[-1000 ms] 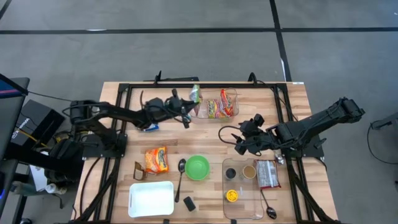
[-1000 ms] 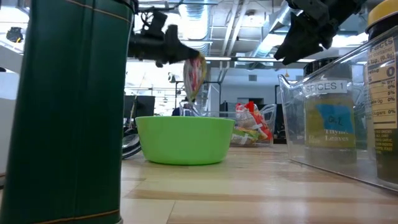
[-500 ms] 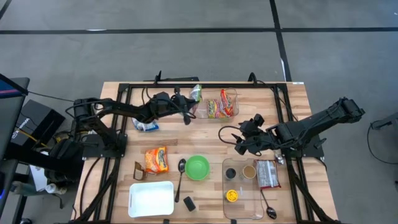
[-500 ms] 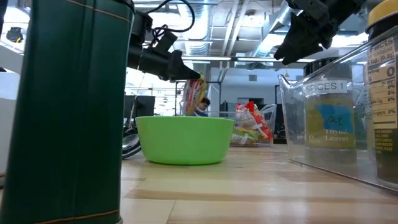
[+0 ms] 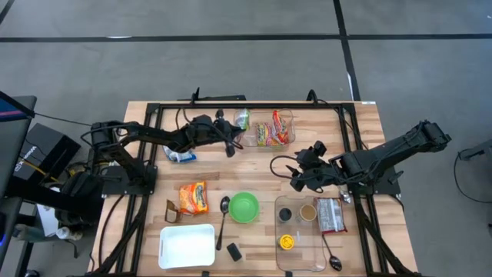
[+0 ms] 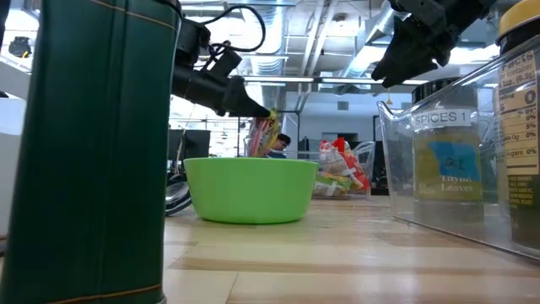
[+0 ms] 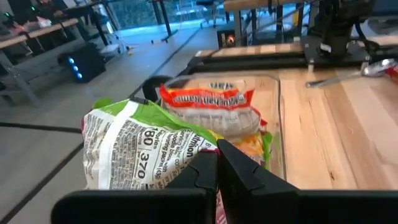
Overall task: Pick & Place Food Item
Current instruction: Put the green noodle pack into the top transparent bin
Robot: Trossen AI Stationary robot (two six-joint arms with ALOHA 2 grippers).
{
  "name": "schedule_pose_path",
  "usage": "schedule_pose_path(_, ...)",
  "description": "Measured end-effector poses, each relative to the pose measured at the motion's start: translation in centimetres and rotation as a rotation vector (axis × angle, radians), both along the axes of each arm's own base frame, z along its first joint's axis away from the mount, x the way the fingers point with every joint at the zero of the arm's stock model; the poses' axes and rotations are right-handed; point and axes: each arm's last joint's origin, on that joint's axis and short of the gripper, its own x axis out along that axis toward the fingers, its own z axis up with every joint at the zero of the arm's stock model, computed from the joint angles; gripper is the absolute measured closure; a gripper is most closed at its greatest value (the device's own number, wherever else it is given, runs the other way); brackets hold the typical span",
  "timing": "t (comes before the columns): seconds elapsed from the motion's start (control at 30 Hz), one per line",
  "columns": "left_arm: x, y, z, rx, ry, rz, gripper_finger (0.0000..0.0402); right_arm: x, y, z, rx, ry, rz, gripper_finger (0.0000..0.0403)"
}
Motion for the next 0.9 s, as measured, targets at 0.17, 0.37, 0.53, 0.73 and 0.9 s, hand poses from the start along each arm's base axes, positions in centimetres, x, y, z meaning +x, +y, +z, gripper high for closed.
schedule_pose_path(0.17,-0.1,0.0,-0.5,-0.017,0.046,0.001,0.0401,0.0,0.0,0.0,0.001,-0.002,0.000,0.0133)
schedule_pose_path(0.37,-0.2,0.0,-0.6,-0.026,0.063,0.003,0.0401,0.0,0.0,0.0,0.001,-0.002,0.000,0.0133)
schedule_pose_path(0.53,-0.3,-0.1,-1.0,-0.064,0.096,0.010,0.0401,0.0,0.0,0.0,0.001,-0.002,0.000,0.0133)
schedule_pose_path(0.73,-0.3,-0.1,-1.1,-0.068,0.103,0.010,0.0399,0.0,0.0,0.0,0.001,-0.002,0.000,0.0133)
schedule_pose_path(0.9,-0.3,-0.1,-1.1,-0.067,0.103,0.010,0.0388,0.0,0.0,0.0,0.001,-0.002,0.000,0.0133)
